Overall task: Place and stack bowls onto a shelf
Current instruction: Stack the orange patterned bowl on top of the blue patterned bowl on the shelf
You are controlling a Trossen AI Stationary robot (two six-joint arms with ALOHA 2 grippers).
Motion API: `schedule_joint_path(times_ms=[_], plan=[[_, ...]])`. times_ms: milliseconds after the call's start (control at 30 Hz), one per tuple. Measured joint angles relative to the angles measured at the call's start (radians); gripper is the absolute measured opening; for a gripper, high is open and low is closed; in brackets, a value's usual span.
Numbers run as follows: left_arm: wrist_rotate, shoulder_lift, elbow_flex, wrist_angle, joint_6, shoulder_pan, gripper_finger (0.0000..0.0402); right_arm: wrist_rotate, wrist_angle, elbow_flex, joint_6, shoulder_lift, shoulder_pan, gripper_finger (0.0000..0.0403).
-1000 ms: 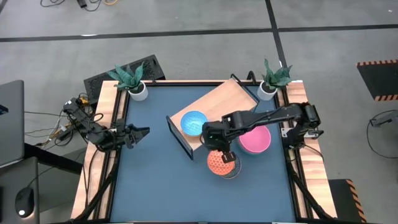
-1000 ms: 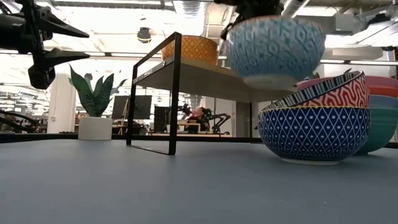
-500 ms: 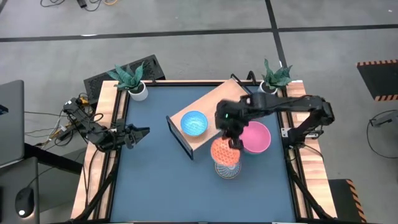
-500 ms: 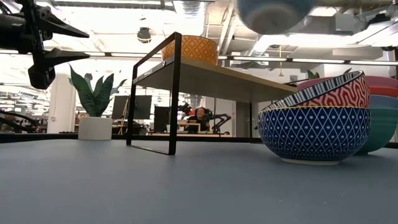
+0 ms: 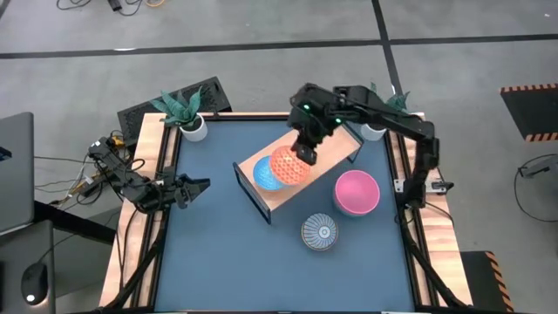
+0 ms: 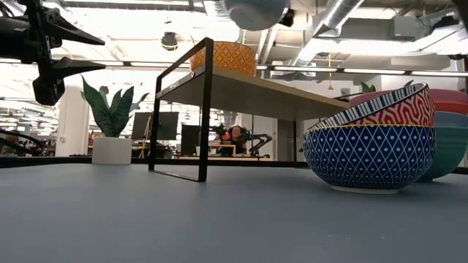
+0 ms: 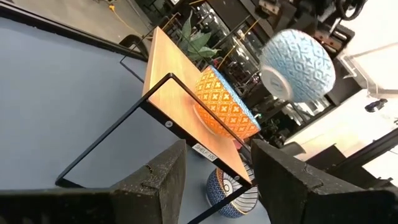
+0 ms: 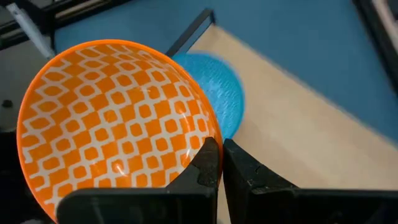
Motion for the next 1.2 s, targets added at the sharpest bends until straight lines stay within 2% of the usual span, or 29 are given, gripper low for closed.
schedule_joint_path(times_ms=[267, 800, 1200], plan=[[-0.001, 0.000, 0.000, -0.004, -0.004, 0.000, 0.0165, 0.001, -0.014, 0.164, -0.056, 0.168, -0.027, 0.0028], [-0.003, 0.000, 0.000, -0.006, -0.019, 0.000, 0.0165, 0.007, -0.013, 0.143, -0.082, 0.244, -0.020, 0.0028], [-0.003, 0.000, 0.000, -0.010, -0.019, 0.000, 0.0165, 0.028, -0.036, 0.140, -0.093, 0.242, -0.017, 0.0028]])
